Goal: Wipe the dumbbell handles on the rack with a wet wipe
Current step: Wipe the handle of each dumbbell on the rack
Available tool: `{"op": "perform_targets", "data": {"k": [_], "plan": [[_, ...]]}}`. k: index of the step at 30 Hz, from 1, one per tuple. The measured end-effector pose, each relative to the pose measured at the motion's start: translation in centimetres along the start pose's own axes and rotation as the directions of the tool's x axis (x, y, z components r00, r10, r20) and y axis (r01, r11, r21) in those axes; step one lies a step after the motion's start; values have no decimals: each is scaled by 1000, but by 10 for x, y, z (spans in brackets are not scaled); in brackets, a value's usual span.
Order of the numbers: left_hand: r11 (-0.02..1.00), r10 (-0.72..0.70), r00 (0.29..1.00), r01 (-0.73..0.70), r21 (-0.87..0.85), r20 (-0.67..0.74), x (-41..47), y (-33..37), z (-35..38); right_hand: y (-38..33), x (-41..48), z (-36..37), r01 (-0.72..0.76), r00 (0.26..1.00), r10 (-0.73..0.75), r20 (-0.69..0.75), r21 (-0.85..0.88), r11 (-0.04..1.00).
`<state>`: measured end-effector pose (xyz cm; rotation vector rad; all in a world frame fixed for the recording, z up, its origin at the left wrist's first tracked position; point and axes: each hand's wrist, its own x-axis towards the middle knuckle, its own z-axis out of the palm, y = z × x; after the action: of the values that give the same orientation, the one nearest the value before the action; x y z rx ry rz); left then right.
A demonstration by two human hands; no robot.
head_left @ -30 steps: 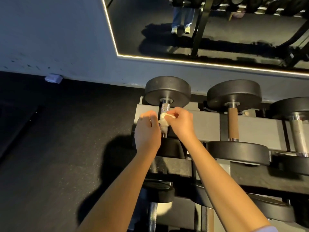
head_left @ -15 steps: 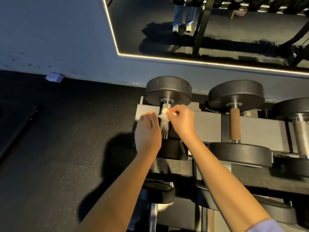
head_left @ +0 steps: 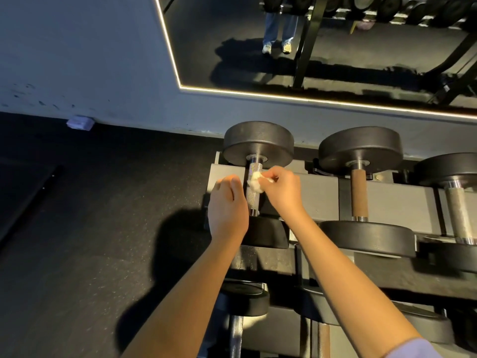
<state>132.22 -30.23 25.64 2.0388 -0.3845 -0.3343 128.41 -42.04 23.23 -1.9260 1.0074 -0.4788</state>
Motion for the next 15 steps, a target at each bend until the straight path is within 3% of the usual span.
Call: {"op": "perform_targets", "data": {"k": [2, 4, 11, 13, 15], "plan": [[1000, -20, 1000, 19, -15, -7, 0, 0, 0, -7, 8, 6, -3, 995, 9, -97, 59, 998], [999, -24, 1000, 23, -33, -17, 0, -1, 1, -7, 9, 7, -9, 995, 15, -99, 67, 998], [996, -48, 998, 44, -74, -41, 2, -4, 2, 9, -18, -12, -107, 949, 106, 298, -15, 994], [995, -60, 997, 55, -84, -53, 2, -4, 1, 3, -11, -11, -25, 973, 33, 229, -39, 999], [994, -64, 996, 59, -90, -54, 2, -3, 0, -4, 0, -4, 77, 996, -76, 44, -37, 996]]}}
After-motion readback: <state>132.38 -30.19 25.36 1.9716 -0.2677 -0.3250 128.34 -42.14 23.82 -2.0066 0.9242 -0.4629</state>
